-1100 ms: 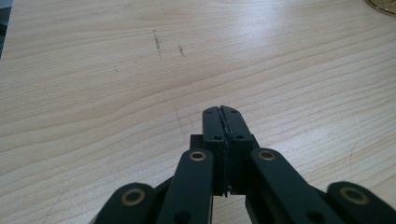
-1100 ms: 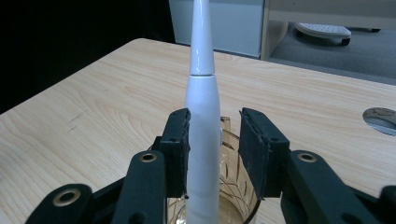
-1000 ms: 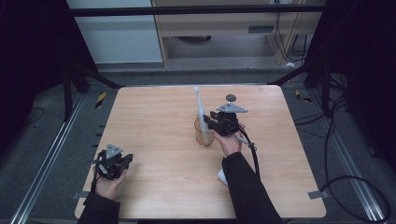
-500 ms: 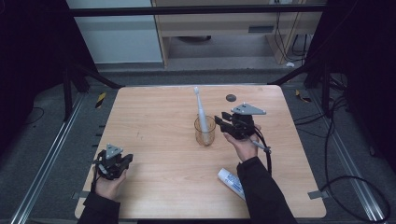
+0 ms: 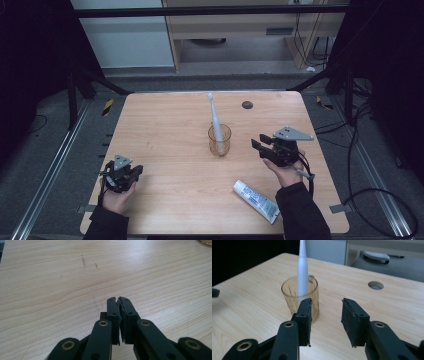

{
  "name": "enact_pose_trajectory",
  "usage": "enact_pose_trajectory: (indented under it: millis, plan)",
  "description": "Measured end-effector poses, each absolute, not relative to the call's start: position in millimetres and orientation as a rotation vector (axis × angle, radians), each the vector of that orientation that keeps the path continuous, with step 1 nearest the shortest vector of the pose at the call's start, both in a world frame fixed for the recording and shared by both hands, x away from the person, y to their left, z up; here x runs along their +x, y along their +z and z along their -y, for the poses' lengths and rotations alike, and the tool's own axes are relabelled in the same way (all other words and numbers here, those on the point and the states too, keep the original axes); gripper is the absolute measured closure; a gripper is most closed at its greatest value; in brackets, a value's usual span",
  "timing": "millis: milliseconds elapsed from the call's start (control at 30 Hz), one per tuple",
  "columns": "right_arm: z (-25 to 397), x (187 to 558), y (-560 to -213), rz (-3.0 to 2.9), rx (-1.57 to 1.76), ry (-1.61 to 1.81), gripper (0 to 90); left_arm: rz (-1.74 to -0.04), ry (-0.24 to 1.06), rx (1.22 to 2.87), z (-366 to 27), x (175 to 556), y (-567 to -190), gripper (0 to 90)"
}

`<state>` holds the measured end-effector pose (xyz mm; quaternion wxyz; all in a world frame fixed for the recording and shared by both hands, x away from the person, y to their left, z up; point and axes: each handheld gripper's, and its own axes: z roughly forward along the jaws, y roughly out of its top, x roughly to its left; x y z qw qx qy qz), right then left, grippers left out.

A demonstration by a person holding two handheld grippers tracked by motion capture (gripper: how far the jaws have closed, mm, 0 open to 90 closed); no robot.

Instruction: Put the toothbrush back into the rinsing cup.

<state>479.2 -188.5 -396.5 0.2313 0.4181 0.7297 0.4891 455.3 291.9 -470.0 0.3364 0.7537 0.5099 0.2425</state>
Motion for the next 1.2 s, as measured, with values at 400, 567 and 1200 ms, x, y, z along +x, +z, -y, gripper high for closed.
enact_pose_trajectory:
  millis: [400, 567, 1200]
  plan:
    - [212.7, 450.7, -425.1, -2.074, 1.202, 1.296, 64.0, -1.324, 0.615, 1.974, -290.8, 456.4, -471.2, 88.4]
    - [215.8, 440.1, -437.4, -2.121, 1.222, 1.270, 68.4, -1.323, 0.622, 1.973, -292.3, 456.4, -471.1, 88.4]
    - [227.7, 406.2, -456.2, -2.210, 1.261, 1.195, 82.9, -1.324, 0.624, 1.974, -292.6, 456.1, -471.6, 88.5]
